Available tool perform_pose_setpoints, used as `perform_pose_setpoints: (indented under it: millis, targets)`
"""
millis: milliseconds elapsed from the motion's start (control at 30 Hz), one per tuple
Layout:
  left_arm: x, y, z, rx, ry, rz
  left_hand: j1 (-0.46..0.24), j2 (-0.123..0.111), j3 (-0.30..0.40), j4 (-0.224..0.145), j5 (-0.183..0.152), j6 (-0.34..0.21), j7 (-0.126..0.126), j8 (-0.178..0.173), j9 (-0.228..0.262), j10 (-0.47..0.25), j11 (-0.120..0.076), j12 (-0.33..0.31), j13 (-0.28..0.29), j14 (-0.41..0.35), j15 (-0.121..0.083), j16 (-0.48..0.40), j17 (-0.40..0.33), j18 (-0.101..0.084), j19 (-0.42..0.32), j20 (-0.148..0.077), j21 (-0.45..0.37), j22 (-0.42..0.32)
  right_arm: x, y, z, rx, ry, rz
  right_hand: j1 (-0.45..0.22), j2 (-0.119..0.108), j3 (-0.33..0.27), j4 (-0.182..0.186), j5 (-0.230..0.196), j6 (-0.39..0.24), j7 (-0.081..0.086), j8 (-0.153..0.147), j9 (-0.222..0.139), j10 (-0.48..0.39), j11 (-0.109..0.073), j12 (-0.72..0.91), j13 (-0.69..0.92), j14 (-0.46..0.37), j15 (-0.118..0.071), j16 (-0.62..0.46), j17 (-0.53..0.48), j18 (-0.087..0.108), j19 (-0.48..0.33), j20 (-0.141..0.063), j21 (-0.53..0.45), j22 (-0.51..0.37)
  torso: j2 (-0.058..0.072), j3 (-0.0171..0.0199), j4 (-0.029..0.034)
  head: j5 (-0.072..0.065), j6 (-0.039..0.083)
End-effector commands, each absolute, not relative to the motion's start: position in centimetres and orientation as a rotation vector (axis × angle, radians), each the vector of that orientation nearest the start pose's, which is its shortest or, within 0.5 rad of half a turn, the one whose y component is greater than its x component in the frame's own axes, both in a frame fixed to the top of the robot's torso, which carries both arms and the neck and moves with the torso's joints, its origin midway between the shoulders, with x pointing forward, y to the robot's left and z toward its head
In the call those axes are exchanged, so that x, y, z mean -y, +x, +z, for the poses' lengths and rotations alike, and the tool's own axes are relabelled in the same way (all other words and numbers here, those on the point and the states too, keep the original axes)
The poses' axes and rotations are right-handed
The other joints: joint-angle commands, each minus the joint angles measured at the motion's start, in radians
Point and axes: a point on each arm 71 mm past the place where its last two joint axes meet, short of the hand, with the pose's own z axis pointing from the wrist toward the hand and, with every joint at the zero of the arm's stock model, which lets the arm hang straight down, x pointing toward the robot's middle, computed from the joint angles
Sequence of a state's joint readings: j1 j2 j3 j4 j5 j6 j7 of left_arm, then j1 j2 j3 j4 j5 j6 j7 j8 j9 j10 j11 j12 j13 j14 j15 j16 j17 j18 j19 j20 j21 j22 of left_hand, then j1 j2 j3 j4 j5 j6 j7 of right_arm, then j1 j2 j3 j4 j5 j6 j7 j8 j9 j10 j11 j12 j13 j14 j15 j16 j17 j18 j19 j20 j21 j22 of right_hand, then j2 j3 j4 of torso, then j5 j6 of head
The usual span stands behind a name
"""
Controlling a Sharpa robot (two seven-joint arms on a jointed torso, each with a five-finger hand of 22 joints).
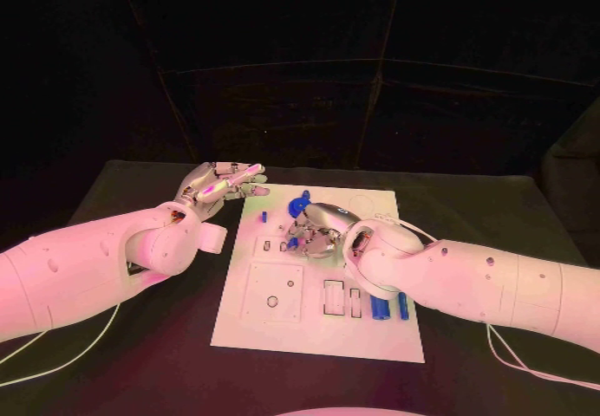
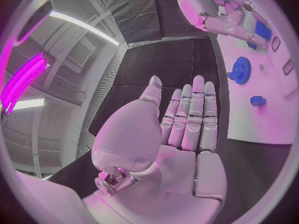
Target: Assemble the parts on the task board
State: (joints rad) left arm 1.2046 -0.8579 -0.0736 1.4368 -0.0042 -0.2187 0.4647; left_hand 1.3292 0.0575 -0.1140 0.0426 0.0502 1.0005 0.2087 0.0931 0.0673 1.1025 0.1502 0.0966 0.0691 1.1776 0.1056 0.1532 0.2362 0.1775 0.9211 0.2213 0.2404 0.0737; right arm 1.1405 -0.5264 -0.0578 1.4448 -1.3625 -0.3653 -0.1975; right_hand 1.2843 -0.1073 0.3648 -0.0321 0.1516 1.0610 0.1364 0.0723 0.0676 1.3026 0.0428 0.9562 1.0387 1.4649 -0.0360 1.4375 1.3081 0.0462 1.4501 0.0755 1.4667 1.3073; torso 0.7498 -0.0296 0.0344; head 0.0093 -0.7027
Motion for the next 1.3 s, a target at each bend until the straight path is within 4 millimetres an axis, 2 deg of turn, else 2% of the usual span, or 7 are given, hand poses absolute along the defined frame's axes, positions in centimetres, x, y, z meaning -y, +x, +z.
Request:
perform_pose_setpoints:
  millis: [33, 500, 867, 1167, 1300]
  targets:
    - [-23.9, 50.0, -18.7, -1.38, -1.071, -1.578, 0.0, 0.01, 0.0, -0.003, -0.002, 0.005, 0.001, -0.007, 0.0, 0.004, 0.004, -0.005, -0.001, 0.001, 0.002, -0.004, 0.001, 0.007, 0.004, 0.005, -0.006, -0.001, 6.3, 47.0, -21.6, -1.732, -0.098, 0.83, 0.001, 0.01, -0.006, 0.0, -0.005, -0.008, -0.002, -0.004, -0.001, 0.008, 0.0, 0.006, 0.003, 0.061, 0.004, 0.004, 0.018, 0.002, 0.005, 0.001, 0.005, 0.047, 0.0, -0.0002, -0.0007, 0.002, -0.001]
    - [-23.9, 50.0, -18.7, -1.381, -1.071, -1.579, 0.0, 0.01, 0.0, -0.003, -0.002, 0.005, 0.001, -0.007, 0.0, 0.004, 0.004, -0.005, -0.001, 0.001, 0.002, -0.004, 0.001, 0.007, 0.004, 0.005, -0.006, -0.001, 5.8, 46.5, -21.4, -1.695, -0.153, 0.794, 0.006, 0.021, -0.001, -0.001, -0.004, 0.012, -0.007, 0.005, 0.002, 0.01, -0.004, 0.034, 0.027, 0.063, 0.002, 0.009, 0.026, -0.001, 0.013, 0.0, 0.012, 0.063, 0.0, -0.0002, -0.0014, 0.004, 0.002]
    - [-23.9, 50.0, -18.7, -1.381, -1.071, -1.579, 0.002, 0.011, 0.0, -0.006, -0.002, 0.005, 0.001, -0.008, 0.0, 0.004, 0.004, -0.006, -0.001, 0.001, 0.002, -0.006, 0.002, 0.007, 0.004, 0.005, -0.006, -0.002, 5.4, 45.9, -20.9, -1.623, -0.198, 0.763, 0.009, 0.024, 0.001, -0.003, -0.003, 0.018, -0.009, 0.007, 0.003, 0.012, -0.006, 0.041, 0.033, 0.063, 0.001, 0.012, 0.031, -0.004, 0.018, -0.001, 0.017, 0.073, -0.001, 0.0003, 0.0005, 0.006, 0.002]
    - [-23.9, 50.0, -18.7, -1.382, -1.072, -1.579, 0.002, 0.011, 0.0, -0.006, -0.002, 0.005, 0.001, -0.008, 0.0, 0.004, 0.004, -0.006, -0.001, 0.001, 0.002, -0.006, 0.002, 0.007, 0.004, 0.005, -0.006, -0.002, 5.3, 45.5, -20.7, -1.625, -0.228, 0.713, 0.012, 0.026, 0.005, -0.005, 0.002, 0.022, -0.011, 0.008, 0.003, 0.013, -0.007, 0.046, 0.038, 0.064, 0.0, 0.014, 0.034, -0.003, 0.018, -0.002, 0.017, 0.073, -0.003, -0.0024, 0.0, 0.006, 0.0]
    - [-23.9, 50.0, -18.7, -1.383, -1.072, -1.579, 0.002, 0.011, 0.0, -0.006, -0.002, 0.005, 0.001, -0.008, 0.0, 0.004, 0.004, -0.006, -0.001, 0.001, 0.002, -0.006, 0.002, 0.007, 0.004, 0.005, -0.006, -0.002, 5.2, 45.4, -20.8, -1.643, -0.251, 0.678, 0.012, 0.026, 0.005, -0.005, 0.002, 0.022, -0.011, 0.008, 0.003, 0.013, -0.007, 0.046, 0.038, 0.064, 0.0, 0.014, 0.035, -0.003, 0.018, -0.002, 0.017, 0.073, -0.002, -0.0021, 0.0012, 0.006, 0.0]
